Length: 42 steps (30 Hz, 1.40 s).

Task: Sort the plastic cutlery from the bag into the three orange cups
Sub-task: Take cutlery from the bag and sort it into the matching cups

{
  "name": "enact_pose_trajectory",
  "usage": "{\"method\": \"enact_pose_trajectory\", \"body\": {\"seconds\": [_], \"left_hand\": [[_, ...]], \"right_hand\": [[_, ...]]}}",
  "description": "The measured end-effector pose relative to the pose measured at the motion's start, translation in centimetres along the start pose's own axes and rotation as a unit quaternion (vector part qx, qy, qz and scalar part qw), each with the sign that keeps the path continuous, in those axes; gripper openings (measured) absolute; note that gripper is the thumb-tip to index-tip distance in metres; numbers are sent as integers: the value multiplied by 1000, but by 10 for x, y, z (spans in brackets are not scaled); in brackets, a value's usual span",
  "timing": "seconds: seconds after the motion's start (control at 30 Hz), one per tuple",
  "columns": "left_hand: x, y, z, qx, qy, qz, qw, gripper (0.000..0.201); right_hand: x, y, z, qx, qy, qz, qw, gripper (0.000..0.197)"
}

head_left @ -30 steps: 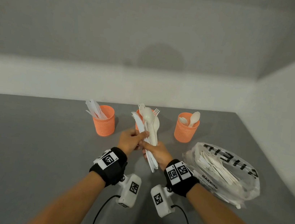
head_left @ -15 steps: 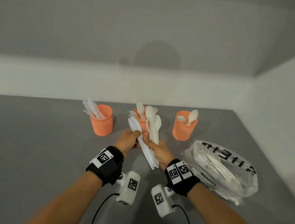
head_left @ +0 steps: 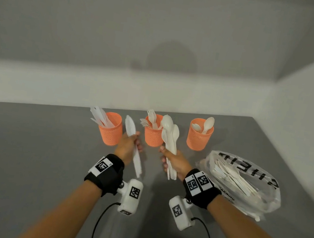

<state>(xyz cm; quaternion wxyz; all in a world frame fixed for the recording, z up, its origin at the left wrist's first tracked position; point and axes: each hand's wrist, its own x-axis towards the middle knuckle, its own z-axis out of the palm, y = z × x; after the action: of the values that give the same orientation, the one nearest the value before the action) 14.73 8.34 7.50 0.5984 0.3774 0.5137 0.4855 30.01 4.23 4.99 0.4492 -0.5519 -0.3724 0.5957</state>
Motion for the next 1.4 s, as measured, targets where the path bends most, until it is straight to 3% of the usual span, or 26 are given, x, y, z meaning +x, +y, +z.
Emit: {"method": "enact_pose_trajectory", "body": {"seconds": [0.17, 0.33, 0.5, 0.63, 0.77, 0.97, 1.07, 1.17, 1.27, 1.33, 1.4], "left_hand": [[32, 42, -26, 85, 147, 101, 980, 43], [80, 98, -35, 47, 219, 149, 963, 38], [123, 92, -45, 67, 241, 142, 958, 38], [143, 61, -54, 145, 202, 133, 959, 36], [148, 43, -59, 204, 187, 173, 945, 7], [128, 56, -51, 279, 202, 296, 891, 23], [98, 61, -36, 260, 162, 328, 894, 27], [62, 50, -15, 217, 71, 283, 932, 23], [33, 25, 6, 176, -89, 115, 974, 11], [16, 10, 17, 130, -197, 1, 972, 28], [3, 1, 27, 48, -254, -72, 963, 35]], "right_hand": [[2, -9, -6, 51, -51, 53, 996, 26], [1, -24, -7, 80, -57, 71, 993, 28], [0, -35, -17, 87, -54, 70, 992, 26], [2, -38, -22, 70, -55, 69, 994, 28], [6, -34, -23, 51, -62, 73, 994, 29], [7, -29, -22, 73, -79, 78, 991, 33], [7, -26, -19, 103, -85, 84, 988, 34], [5, -23, -14, 125, -96, 97, 983, 33], [1, -21, -6, 124, -116, 102, 980, 31], [-3, -21, 1, 116, -143, 102, 978, 26], [-6, -21, 8, 112, -188, 104, 970, 21]]}}
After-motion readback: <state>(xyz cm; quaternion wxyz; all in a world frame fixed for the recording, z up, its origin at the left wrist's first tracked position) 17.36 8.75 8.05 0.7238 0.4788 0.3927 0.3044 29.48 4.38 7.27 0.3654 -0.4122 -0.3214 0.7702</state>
